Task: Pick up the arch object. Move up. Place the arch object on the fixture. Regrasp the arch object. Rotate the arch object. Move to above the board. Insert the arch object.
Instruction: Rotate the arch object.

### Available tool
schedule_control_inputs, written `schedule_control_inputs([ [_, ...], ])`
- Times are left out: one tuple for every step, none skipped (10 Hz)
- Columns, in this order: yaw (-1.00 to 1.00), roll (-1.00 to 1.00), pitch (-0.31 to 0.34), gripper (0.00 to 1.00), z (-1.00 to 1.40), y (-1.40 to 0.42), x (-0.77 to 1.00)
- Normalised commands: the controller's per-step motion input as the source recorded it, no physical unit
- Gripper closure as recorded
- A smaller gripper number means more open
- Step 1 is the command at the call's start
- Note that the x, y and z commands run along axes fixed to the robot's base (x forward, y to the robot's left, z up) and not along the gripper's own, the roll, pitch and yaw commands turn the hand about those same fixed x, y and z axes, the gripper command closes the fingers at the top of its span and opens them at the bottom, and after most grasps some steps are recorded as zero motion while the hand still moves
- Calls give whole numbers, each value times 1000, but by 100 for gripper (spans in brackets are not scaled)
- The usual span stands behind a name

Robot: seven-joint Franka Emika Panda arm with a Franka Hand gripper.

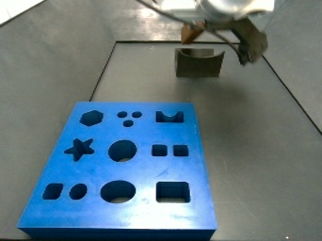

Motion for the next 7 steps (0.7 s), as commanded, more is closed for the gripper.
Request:
schedule_control_inputs([
  [-45,-140,-114,100,800,264,-1000],
  [-58,-144,-116,100,773,249,-1000],
  [-83,-140,-115,100,695,211,-1000],
  [-92,-139,-110,100,658,196,-1000],
  [-104,-132,-97,100,572,168,-1000],
  [-112,-138,-87,100,466,152,-1000],
  [-112,-136,-73,100,381,140,-1000],
])
